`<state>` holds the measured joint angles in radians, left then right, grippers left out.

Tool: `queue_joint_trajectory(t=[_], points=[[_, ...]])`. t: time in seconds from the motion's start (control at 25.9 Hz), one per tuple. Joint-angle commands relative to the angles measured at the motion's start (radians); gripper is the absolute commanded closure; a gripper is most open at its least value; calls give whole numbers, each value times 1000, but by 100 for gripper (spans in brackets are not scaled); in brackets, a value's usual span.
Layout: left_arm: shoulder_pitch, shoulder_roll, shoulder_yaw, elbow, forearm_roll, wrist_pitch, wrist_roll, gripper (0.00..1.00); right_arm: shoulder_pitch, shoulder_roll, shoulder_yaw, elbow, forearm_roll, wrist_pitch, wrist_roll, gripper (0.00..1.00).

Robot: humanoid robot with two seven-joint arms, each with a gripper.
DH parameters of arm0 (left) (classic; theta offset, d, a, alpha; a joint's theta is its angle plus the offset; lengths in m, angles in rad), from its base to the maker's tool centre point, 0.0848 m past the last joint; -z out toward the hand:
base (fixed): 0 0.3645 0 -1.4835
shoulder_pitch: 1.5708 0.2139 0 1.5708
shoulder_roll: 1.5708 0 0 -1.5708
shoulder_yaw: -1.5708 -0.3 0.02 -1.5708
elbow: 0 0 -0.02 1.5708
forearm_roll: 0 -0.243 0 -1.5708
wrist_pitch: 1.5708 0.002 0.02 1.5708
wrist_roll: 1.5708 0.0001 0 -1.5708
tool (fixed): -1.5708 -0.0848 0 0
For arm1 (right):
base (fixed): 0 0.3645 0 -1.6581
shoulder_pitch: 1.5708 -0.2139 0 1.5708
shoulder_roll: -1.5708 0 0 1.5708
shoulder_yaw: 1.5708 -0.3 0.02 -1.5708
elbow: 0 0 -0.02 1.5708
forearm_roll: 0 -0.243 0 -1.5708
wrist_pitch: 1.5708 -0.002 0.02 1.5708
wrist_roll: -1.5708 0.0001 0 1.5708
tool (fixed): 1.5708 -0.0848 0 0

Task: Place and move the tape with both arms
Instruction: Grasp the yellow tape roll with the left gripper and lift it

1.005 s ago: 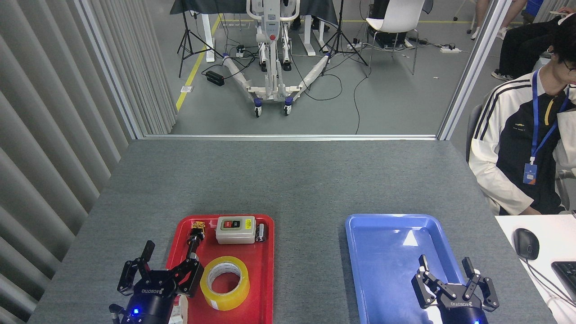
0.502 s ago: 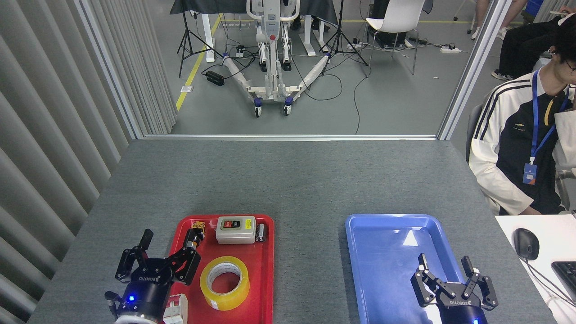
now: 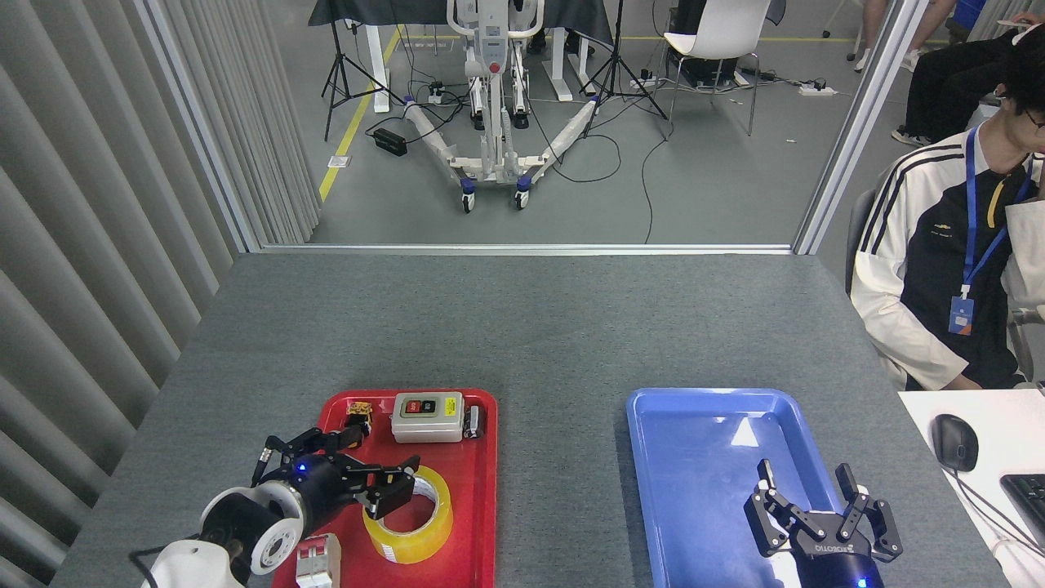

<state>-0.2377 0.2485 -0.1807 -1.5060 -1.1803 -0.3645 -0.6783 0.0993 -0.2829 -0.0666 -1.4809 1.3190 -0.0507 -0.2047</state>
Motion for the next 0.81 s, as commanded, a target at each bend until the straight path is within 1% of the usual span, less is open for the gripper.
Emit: queue_joint_trajectory(t=[0.0, 0.15, 0.27, 0.35, 0.43, 0.54, 0.58, 0.62, 0.7, 0.77], points=[[-60, 9, -34, 92, 1, -59, -90, 0, 0, 2, 1, -1, 3, -1, 1, 1], [-132, 3, -63, 184, 1, -60, -219, 0, 0, 1, 1, -1, 3, -3, 1, 1], [-175, 1, -71, 208, 1, -60, -359, 0, -3, -7, -1, -1, 3, -4, 1, 1], [-186, 1, -71, 224, 1, -57, -417, 0, -3, -9, -1, -2, 3, -4, 1, 1], [-201, 1, -71, 260, -1, -57, -443, 1, -3, -4, 1, -7, 3, -4, 2, 1], [-215, 0, -72, 293, -1, -59, -451, 2, 3, -5, 1, -10, 3, -6, 2, 1], [-216, -3, -72, 296, -1, -59, -452, 8, 5, -5, 1, -10, 3, -6, 4, 1], [-218, -8, -72, 299, -1, -60, -454, 16, 6, -4, 1, -10, 3, -6, 2, 1], [-229, -15, -72, 316, 1, -60, -457, 29, 8, -1, 1, -10, 3, -6, 2, 1], [-230, -31, -72, 325, 2, -56, -463, 52, 11, 2, 1, -12, 3, -6, 4, 1]])
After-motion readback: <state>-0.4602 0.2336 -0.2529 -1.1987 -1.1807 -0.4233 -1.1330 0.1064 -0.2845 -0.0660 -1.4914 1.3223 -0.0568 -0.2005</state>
